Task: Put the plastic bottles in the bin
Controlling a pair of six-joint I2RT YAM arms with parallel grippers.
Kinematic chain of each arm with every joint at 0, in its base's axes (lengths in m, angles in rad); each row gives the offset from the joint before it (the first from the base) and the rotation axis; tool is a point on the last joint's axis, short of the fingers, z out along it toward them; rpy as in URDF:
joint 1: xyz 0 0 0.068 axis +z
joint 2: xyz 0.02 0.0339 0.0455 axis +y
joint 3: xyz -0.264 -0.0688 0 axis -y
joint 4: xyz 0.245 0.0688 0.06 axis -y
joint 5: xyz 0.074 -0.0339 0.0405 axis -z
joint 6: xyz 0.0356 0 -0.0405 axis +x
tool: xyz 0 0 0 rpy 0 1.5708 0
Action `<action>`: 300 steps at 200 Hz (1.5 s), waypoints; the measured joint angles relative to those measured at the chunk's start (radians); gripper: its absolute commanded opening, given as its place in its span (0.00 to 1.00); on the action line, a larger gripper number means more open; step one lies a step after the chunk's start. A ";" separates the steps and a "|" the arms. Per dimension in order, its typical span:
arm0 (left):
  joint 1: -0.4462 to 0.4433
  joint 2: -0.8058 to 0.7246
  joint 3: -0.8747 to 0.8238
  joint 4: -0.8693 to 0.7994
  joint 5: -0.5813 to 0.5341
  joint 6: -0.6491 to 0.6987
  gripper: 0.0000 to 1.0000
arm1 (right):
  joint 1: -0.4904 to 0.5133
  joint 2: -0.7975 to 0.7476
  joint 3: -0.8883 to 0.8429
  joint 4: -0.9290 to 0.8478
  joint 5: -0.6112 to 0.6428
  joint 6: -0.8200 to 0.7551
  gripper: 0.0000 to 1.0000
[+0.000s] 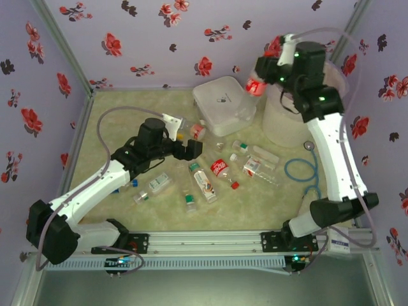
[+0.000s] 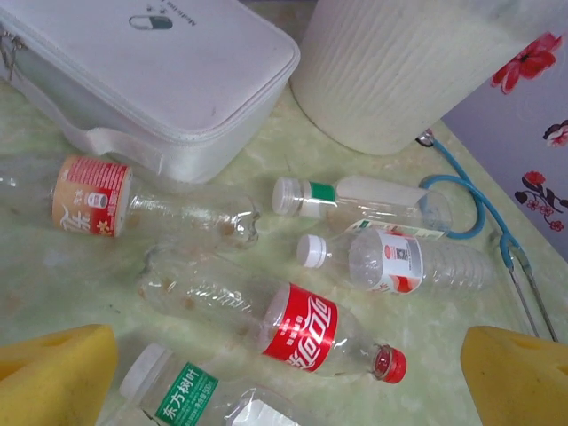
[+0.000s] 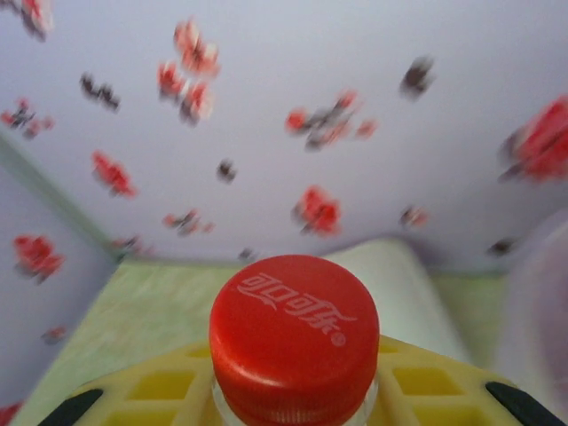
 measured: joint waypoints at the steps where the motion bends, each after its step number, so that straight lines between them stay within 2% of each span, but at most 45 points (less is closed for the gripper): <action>1: 0.000 0.000 0.000 0.000 0.000 0.000 1.00 | -0.001 -0.002 0.007 -0.002 0.009 -0.006 0.00; 25: 0.000 0.000 -0.006 0.001 -0.004 -0.005 1.00 | -0.016 -0.035 0.099 0.000 0.170 -0.124 0.00; 59: 0.000 0.000 -0.006 0.008 -0.008 -0.016 1.00 | -0.060 -0.041 0.138 0.053 0.386 -0.268 0.00; 78: 0.000 0.000 -0.009 0.011 -0.011 -0.026 1.00 | -0.089 -0.035 0.081 0.151 0.485 -0.349 0.00; 99: 0.000 0.000 -0.013 0.011 -0.011 -0.027 1.00 | -0.116 -0.027 -0.039 0.262 0.538 -0.416 0.00; 166: 0.002 0.000 -0.015 0.011 -0.011 -0.035 1.00 | -0.139 0.048 -0.324 0.483 0.614 -0.520 0.00; 192: 0.002 0.000 -0.015 -0.005 -0.022 -0.045 1.00 | -0.144 0.054 -0.382 0.530 0.629 -0.529 0.00; 231: 0.002 0.000 -0.015 -0.058 -0.076 -0.084 1.00 | -0.187 0.099 -0.379 0.520 0.617 -0.488 0.00; 300: 0.003 0.027 -0.023 -0.061 -0.098 -0.135 1.00 | -0.254 0.301 -0.187 0.267 0.509 -0.352 0.00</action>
